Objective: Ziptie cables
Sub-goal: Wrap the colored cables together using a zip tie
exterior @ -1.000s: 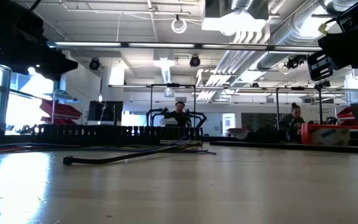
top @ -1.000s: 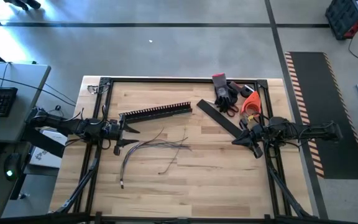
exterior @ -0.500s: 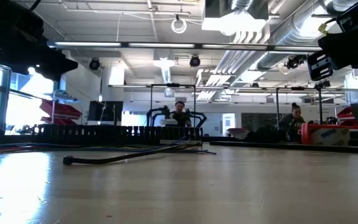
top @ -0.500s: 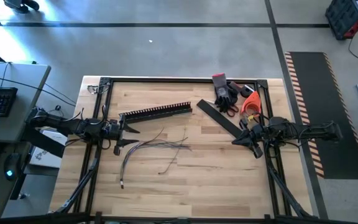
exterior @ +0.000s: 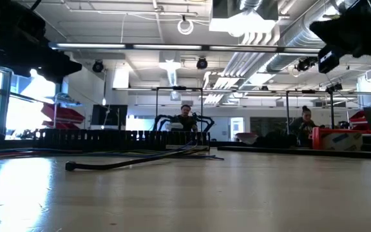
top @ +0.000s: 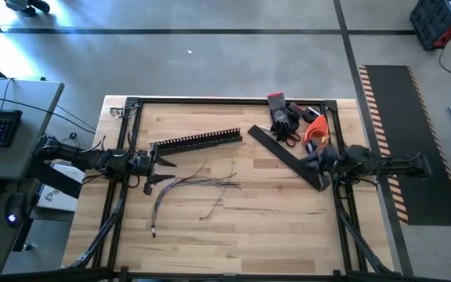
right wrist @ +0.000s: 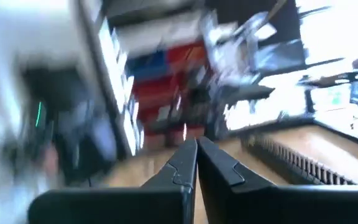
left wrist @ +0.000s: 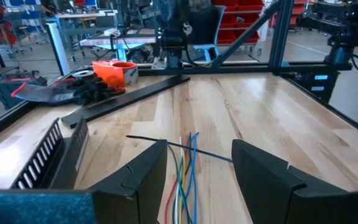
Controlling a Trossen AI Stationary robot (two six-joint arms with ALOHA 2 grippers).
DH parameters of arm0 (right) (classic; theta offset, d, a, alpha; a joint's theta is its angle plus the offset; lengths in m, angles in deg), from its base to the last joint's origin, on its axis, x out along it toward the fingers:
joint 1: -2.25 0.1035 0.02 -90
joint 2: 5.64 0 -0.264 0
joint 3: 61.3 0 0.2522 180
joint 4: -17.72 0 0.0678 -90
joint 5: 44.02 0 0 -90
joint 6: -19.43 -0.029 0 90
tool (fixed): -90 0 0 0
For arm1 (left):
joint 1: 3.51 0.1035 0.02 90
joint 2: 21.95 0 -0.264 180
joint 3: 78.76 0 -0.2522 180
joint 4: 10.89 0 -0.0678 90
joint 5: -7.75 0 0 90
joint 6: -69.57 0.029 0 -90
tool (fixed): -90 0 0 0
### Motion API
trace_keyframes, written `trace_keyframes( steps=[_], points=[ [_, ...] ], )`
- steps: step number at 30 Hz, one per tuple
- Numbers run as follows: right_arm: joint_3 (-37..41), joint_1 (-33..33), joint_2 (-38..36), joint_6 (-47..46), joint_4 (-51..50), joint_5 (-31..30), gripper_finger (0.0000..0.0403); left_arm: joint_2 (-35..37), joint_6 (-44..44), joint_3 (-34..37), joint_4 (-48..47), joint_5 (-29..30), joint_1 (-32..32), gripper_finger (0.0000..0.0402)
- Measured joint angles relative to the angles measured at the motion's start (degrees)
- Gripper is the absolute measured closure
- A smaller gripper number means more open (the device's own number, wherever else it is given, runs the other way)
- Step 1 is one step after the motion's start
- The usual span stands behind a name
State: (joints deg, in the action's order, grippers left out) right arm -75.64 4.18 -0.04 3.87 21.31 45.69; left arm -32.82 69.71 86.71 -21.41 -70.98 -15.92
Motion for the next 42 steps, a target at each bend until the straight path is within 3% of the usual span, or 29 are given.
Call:
trace_keyframes(
  steps=[5, 9, 13, 18, 21, 26, 29, 34, 38, 42],
  points=[
    [0.01, -0.08, 0.01, -10.97, 9.08, -21.23, 0.0403, -0.01, -0.05, 0.0, 0.01, 0.02, -0.01, 0.0238],
    [-0.04, -0.08, 1.7, -6.82, 13.19, -28.94, 0.0403, -0.02, 0.0, 0.0, 0.84, 0.07, 0.0, 0.0238],
    [-1.04, 0.06, 10.66, -14.95, 18.21, -21.59, 0.0399, 0.0, 0.06, 0.0, 5.21, 3.18, -0.02, 0.0238],
    [-10.08, 1.67, 36.21, -17.92, 19.61, -19.66, 0.0376, 0.0, 3.81, -0.12, 13.46, 14.42, -0.02, 0.0238],
    [-20.43, 2.44, 54.54, -10.17, 20.07, -17.66, 0.0352, 0.0, 5.93, -0.96, 16.07, 20.77, 0.0, 0.0238],
    [-41.15, 3.04, 79.4, 12.06, 15.34, -14.11, 0.0317, 0.0, 3.71, -3.56, 14.55, 28.18, 0.0, 0.0238],
    [-54.68, 3.75, 91.12, 14.73, 8.34, -8.02, 0.0307, 0.0, -2.16, -6.72, 9.36, 28.19, -0.02, 0.0238],
    [-75.77, 4.84, 107.3, 18.1, -5.13, -4.13, 0.0288, -0.06, -13.41, -14.3, -6.59, 20.32, -0.01, 0.0238],
    [-90.41, 5.55, 118.77, 20.6, -10.66, 1.92, 0.0259, -0.45, -17.03, -19.38, -14.99, 17.36, -0.02, 0.0238],
    [-105.47, 6.1, 129.2, 21.27, -15.94, 7.27, 0.0223, -0.82, -18.04, -22.33, -17.61, 15.97, -0.02, 0.0238]
  ],
)
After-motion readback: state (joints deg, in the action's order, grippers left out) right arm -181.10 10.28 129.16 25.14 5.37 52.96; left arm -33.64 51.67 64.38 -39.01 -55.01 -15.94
